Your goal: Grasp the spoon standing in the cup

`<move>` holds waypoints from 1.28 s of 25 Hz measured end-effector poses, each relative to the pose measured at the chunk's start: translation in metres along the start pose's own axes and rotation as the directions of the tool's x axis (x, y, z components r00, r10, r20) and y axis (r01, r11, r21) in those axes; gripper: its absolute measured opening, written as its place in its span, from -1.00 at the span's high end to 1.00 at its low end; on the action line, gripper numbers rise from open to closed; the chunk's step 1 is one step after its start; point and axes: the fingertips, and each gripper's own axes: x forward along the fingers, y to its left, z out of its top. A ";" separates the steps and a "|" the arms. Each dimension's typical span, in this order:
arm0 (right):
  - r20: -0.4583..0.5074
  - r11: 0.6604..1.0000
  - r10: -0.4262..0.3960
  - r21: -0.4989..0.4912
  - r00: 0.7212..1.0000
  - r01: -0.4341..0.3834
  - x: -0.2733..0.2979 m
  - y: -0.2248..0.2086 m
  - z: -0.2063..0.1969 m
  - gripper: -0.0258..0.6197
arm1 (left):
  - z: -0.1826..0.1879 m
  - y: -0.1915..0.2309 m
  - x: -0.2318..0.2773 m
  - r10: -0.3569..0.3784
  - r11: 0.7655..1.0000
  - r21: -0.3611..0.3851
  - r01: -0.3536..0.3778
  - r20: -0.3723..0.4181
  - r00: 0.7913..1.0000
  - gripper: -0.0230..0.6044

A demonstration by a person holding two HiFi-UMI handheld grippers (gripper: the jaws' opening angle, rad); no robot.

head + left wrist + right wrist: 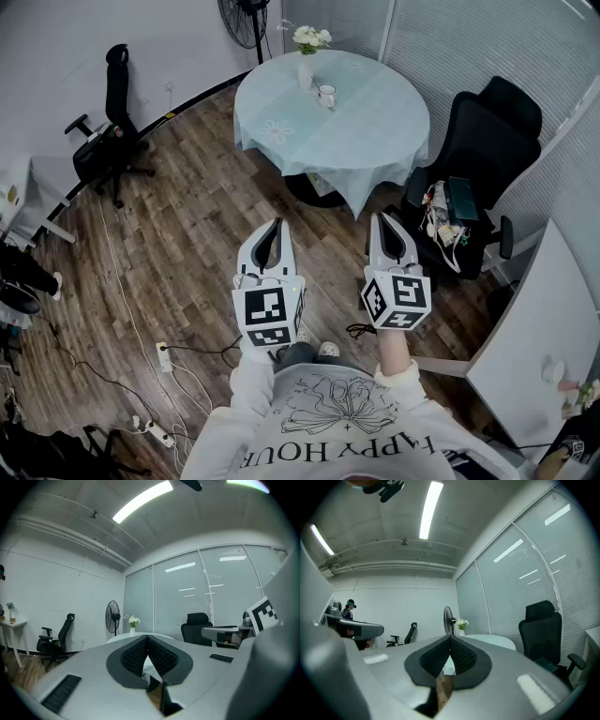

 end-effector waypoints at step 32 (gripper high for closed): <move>-0.028 0.999 -0.032 0.010 0.999 0.033 0.070 0.033 -0.022 0.89 | -0.005 0.069 0.048 -0.028 0.999 -0.027 0.028 -0.001 1.000 0.91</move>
